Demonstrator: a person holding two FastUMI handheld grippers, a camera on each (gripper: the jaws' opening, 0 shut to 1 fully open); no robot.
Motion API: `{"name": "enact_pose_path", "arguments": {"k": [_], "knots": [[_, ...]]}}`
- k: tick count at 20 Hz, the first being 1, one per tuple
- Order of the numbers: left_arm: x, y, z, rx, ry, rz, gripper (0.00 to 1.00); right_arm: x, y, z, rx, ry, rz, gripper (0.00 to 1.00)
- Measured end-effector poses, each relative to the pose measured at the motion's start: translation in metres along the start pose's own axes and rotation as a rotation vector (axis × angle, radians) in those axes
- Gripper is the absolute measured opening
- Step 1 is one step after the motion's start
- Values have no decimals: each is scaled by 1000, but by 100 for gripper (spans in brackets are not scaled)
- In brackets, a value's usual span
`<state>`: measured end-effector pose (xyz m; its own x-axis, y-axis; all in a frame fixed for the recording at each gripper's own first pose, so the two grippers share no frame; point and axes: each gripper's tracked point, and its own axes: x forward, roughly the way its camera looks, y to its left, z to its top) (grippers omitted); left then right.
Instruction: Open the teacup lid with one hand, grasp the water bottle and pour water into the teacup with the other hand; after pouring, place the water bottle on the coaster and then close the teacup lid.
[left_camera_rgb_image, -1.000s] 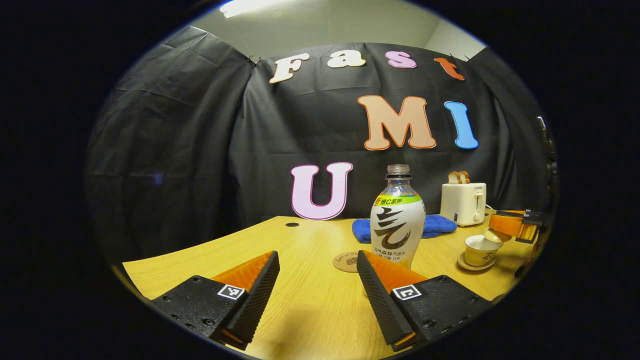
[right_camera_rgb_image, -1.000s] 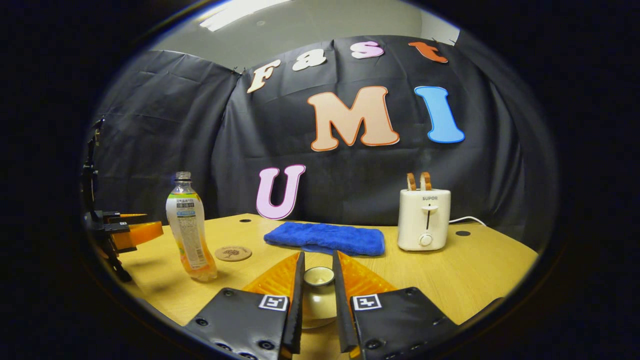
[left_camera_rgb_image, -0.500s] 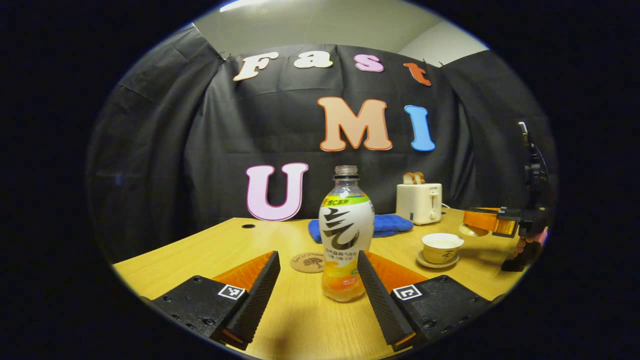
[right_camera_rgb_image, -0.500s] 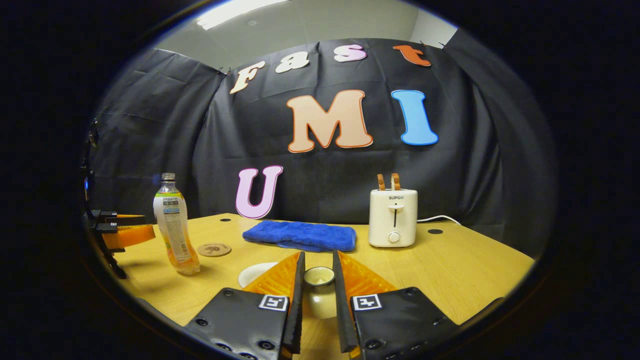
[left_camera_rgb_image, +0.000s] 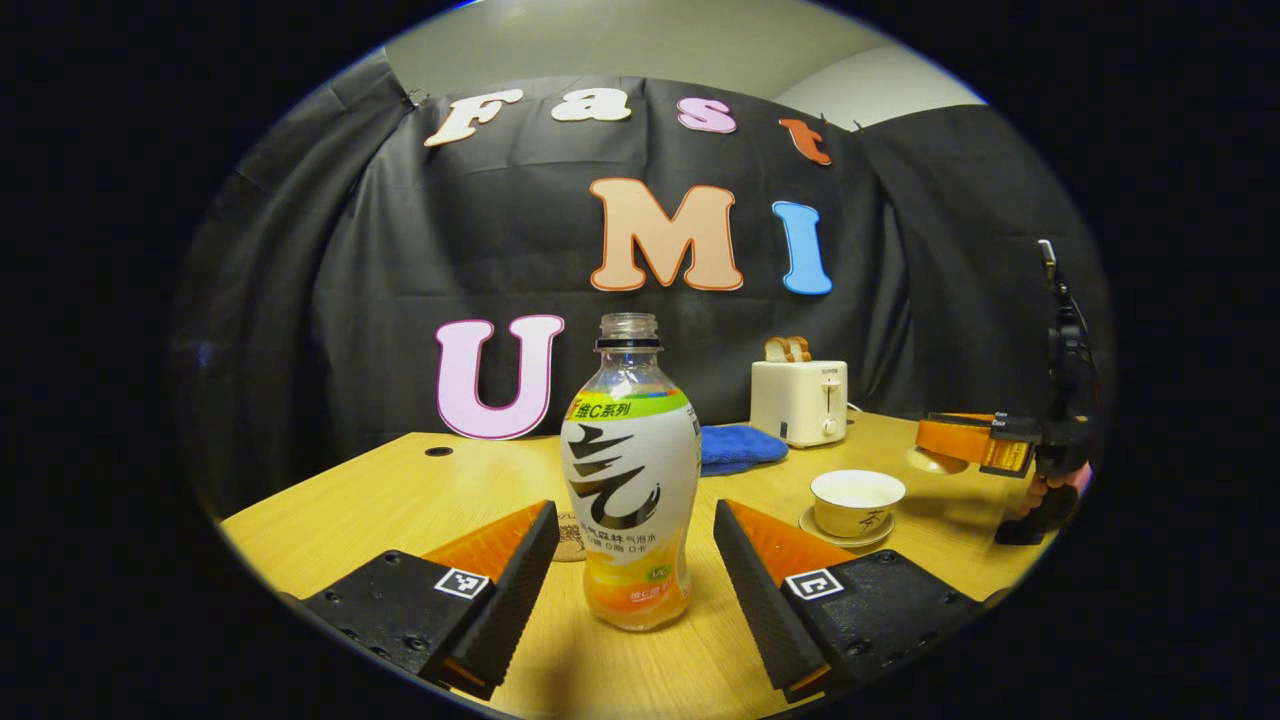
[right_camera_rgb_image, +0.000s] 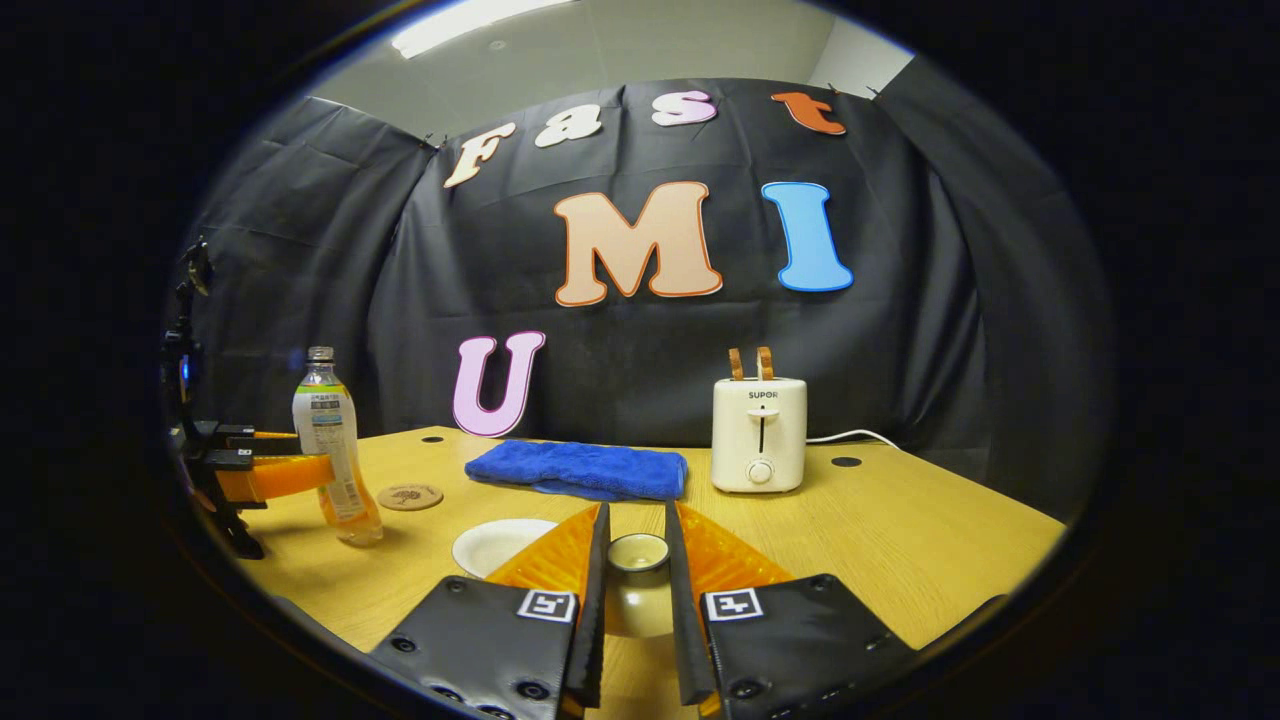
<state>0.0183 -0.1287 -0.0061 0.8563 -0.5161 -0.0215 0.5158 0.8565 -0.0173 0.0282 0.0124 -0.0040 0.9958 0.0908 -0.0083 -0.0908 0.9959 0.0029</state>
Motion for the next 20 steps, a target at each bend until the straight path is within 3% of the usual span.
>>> {"name": "enact_pose_path", "arguments": {"k": [5,16,20], "knots": [[17,1,-3,5,36,17,91,-1,-3,-1,0,0,-6,33],[32,-5,-7,32,70,5,58,-3,-10,2,0,1,-19,33],[38,3,-2,160,110,37,53,0,-18,2,-1,1,-35,33]]}}
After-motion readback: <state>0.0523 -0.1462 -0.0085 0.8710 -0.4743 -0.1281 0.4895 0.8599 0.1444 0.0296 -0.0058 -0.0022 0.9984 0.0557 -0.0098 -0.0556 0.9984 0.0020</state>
